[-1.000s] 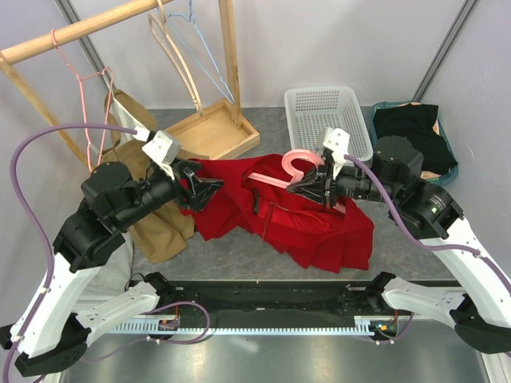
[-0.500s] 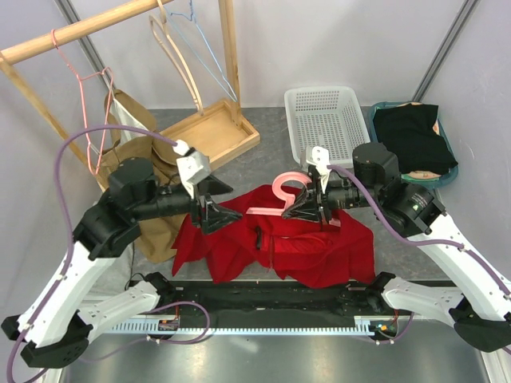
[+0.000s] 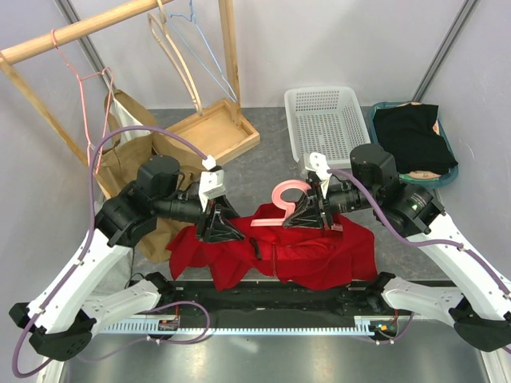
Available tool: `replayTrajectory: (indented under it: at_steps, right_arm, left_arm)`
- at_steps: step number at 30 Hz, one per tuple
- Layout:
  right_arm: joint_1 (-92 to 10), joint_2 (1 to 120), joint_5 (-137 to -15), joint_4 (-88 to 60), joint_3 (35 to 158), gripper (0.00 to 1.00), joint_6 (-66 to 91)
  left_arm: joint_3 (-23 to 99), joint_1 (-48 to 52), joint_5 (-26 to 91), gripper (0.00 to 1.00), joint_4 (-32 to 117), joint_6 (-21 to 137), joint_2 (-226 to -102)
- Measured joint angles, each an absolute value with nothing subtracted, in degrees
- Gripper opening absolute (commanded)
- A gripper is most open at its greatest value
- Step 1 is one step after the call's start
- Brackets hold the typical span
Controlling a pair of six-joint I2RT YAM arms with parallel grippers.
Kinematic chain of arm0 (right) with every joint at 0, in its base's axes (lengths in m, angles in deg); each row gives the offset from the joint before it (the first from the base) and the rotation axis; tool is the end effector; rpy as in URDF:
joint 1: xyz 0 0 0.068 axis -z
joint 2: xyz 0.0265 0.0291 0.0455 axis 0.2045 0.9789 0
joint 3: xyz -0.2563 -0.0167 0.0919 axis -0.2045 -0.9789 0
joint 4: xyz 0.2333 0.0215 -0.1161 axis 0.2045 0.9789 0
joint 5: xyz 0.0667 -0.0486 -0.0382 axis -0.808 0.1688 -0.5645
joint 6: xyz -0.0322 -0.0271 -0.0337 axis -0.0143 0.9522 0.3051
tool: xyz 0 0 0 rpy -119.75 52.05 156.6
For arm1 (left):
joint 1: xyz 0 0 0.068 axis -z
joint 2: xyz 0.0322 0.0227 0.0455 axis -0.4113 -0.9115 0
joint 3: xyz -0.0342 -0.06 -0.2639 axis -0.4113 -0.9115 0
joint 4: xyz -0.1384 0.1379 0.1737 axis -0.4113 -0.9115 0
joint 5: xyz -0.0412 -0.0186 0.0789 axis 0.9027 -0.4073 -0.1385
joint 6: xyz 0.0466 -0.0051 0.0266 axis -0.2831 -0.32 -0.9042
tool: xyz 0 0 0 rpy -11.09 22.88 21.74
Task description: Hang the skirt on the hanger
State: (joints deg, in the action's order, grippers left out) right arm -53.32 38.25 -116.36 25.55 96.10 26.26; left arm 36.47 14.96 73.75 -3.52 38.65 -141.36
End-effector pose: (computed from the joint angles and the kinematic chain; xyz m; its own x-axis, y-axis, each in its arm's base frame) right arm 0.1246 0.1457 0.4280 -0.1829 -0.2663 -0.9464 -0.9826 0.0167 0.1852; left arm 0.1084 -0.1236 0.4128 -0.2113 0.2880 -0.9340 0.9769 0.0298 -0.2118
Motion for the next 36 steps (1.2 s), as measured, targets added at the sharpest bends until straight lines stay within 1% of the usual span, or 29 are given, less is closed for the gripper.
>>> replayTrajectory:
  at_steps: [2, 5, 6, 10, 11, 12, 13, 14, 16, 17, 19, 20, 22, 23, 31, 36]
  right_arm:
    - [-53.3, 38.3, -117.0, 26.0, 96.1, 0.0, 26.6]
    - [-53.3, 38.3, -118.1, 26.9, 96.1, 0.0, 27.0]
    - [-53.3, 38.3, -118.3, 27.1, 96.1, 0.0, 27.0]
    - [-53.0, 38.7, -118.3, 28.5, 96.1, 0.01, 27.1]
    - [-53.0, 38.9, -118.2, 28.5, 96.1, 0.02, 27.2]
    - [-53.0, 39.0, -117.9, 28.4, 96.1, 0.11, 27.2]
    - [-52.9, 39.2, -117.5, 28.3, 96.1, 0.13, 27.1]
    - [-52.9, 39.3, -117.2, 28.1, 96.1, 0.19, 27.0]
    - [-53.1, 39.6, -115.9, 26.5, 95.8, 0.41, 26.7]
    - [-53.1, 39.6, -115.6, 25.2, 95.4, 0.56, 26.3]
    - [-53.1, 39.5, -114.5, 23.0, 95.1, 0.67, 25.4]
    - [-53.1, 39.5, -113.9, 22.0, 95.0, 0.79, 25.2]
    - [-53.2, 39.2, -112.1, 20.4, 94.9, 0.9, 24.1]
    - [-53.2, 39.1, -110.7, 19.7, 94.9, 0.98, 23.7]
    - [-53.3, 37.9, -93.6, 15.8, 94.9, 0.98, 19.7]
    - [-53.3, 34.5, -85.8, 14.5, 92.5, 0.98, 16.8]
  left_arm:
    - [36.1, 15.0, 73.8, 0.44, -4.4, 37.8, -141.4]
    - [35.9, 15.0, 74.4, 0.1, -6.1, 36.7, -142.3]
    - [35.9, 15.0, 74.7, 0.02, -6.4, 36.6, -142.6]
    - [35.8, 15.1, 74.5, 0.02, -7.2, 36.0, -143.8]
    - [35.7, 15.2, 73.5, 0.02, -7.1, 36.1, -143.7]
    - [35.6, 15.3, 72.3, 0.02, -6.9, 36.5, -143.3]
    - [35.2, 15.5, 70.8, 0.02, -6.4, 37.0, -142.7]
    - [34.5, 15.7, 69.2, 0.02, -5.4, 37.6, -141.8]
    - [33.1, 16.1, 66.1, 0.02, -3.6, 38.9, -139.7]
    - [32.3, 16.2, 64.4, 0.02, -3.2, 39.6, -138.5]
    - [30.8, 16.2, 60.6, 0.02, -3.0, 41.2, -135.9]
    - [30.3, 16.2, 59.1, 0.02, -3.0, 41.8, -135.1]
    - [29.4, 16.1, 55.2, 0.02, -3.3, 43.4, -133.5]
    - [29.1, 16.0, 53.5, 0.02, -3.4, 44.1, -133.0]
    - [26.8, 15.9, 38.0, 0.02, -5.6, 49.0, -128.6]
    - [26.3, 15.9, 24.7, 0.02, -9.2, 53.1, -124.9]
